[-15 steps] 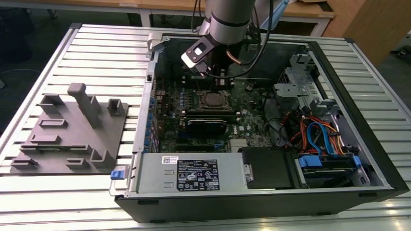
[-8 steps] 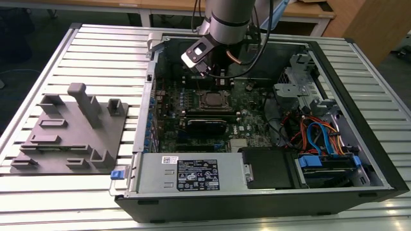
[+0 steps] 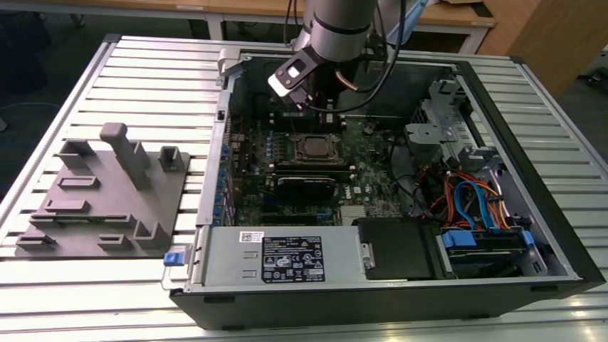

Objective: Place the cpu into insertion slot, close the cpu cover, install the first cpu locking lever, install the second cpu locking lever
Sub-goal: 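Install the first cpu locking lever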

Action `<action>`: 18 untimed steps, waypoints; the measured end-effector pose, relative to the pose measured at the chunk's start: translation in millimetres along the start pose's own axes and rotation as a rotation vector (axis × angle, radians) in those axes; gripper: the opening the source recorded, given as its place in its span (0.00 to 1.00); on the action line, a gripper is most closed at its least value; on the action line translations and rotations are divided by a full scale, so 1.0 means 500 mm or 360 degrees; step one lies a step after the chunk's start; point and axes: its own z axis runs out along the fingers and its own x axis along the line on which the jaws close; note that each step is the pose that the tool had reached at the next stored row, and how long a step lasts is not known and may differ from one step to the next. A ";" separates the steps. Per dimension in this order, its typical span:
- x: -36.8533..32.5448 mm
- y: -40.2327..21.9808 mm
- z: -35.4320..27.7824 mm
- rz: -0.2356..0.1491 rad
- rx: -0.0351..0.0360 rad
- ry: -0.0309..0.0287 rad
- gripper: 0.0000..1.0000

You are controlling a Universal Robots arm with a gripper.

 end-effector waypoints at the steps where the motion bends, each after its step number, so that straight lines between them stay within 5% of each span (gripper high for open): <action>1: 0.000 0.000 -0.002 0.0000 0.0000 0.00002 0.11; 10: 0.002 -0.001 -0.029 0.0000 0.0000 0.00068 0.11; 18: 0.003 -0.014 -0.037 -0.0001 -0.0004 0.00193 0.11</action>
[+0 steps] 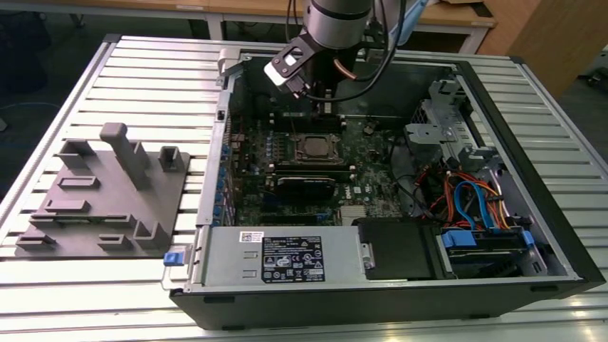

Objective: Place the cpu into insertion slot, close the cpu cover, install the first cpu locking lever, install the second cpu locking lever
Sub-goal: 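Install the first cpu locking lever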

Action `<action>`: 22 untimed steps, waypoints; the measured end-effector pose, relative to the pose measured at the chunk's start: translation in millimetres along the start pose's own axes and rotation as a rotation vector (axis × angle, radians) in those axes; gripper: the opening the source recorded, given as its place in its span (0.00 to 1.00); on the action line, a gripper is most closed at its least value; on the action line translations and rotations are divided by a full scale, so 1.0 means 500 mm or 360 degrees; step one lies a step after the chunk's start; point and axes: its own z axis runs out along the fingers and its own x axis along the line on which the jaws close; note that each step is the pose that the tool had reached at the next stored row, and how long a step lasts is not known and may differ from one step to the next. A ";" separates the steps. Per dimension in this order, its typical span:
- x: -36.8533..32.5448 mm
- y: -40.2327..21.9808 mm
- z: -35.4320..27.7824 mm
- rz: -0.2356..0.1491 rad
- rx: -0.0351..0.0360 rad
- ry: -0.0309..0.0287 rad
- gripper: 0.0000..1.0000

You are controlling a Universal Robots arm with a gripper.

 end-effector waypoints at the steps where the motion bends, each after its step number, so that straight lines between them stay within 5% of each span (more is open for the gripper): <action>1: 0.000 -0.003 0.000 0.0000 -0.0002 0.00001 0.11; 6: 0.000 -0.019 0.000 -0.0001 -0.0010 0.00041 0.11; 22: 0.000 -0.022 0.000 -0.0021 -0.0013 0.00038 0.11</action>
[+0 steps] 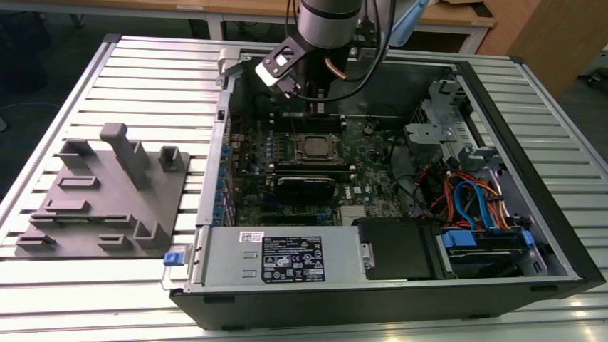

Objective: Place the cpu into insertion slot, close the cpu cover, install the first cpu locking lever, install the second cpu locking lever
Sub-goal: 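Install the first cpu locking lever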

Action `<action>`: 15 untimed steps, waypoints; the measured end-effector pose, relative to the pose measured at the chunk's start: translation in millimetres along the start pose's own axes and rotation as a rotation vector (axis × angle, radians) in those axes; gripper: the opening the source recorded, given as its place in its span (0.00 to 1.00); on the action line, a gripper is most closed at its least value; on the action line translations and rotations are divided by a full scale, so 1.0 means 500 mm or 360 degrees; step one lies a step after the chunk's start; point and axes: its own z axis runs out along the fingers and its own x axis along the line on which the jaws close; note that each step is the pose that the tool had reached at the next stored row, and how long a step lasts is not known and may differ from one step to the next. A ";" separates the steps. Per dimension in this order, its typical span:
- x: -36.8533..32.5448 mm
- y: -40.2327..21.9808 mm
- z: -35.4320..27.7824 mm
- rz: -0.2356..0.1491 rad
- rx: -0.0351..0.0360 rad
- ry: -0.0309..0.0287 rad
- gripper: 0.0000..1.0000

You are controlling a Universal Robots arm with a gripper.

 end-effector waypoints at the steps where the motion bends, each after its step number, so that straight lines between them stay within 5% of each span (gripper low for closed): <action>1: 0.000 0.000 0.000 -0.0011 0.0001 -0.00002 0.11; 9: 0.000 0.000 0.000 -0.0138 0.0012 -0.00013 0.11; 15: 0.000 0.000 0.000 -0.0147 0.0013 -0.00014 0.11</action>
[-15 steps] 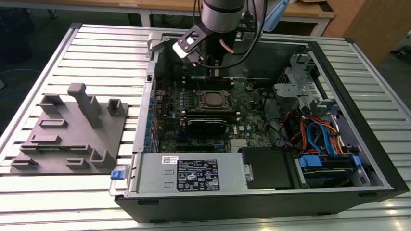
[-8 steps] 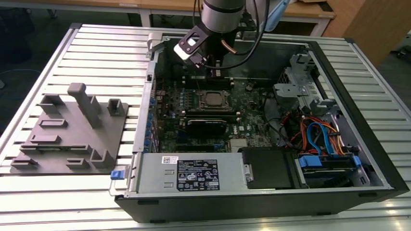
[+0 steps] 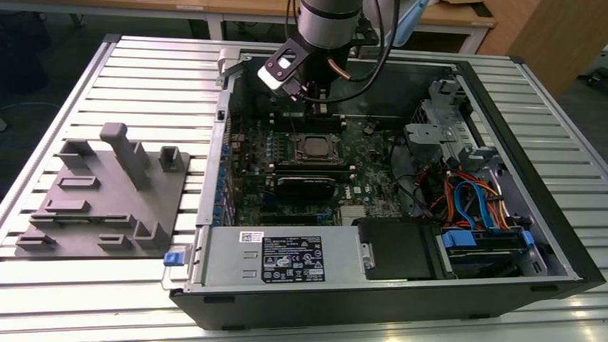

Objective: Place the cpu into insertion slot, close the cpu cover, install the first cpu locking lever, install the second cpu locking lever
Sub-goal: 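Install the first cpu locking lever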

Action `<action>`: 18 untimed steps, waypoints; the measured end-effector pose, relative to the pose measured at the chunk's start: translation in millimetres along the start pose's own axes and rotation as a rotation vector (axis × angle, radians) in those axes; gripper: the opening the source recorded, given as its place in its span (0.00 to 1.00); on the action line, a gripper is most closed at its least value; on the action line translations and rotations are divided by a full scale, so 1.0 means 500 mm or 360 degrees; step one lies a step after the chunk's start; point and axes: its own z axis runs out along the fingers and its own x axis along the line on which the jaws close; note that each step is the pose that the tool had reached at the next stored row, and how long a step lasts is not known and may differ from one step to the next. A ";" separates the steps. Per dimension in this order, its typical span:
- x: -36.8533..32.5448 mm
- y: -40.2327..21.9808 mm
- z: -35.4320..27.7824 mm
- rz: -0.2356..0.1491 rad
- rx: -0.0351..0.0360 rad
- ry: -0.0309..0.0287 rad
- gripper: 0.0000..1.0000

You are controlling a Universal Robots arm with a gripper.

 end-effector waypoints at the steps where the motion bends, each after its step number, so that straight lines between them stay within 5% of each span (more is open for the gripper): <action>1: 0.000 0.000 0.000 0.0000 0.0000 0.00001 0.11; 11: 0.000 0.000 0.000 -0.0008 0.0001 0.00000 0.11; 18: 0.000 0.000 0.000 -0.0103 0.0009 -0.00009 0.11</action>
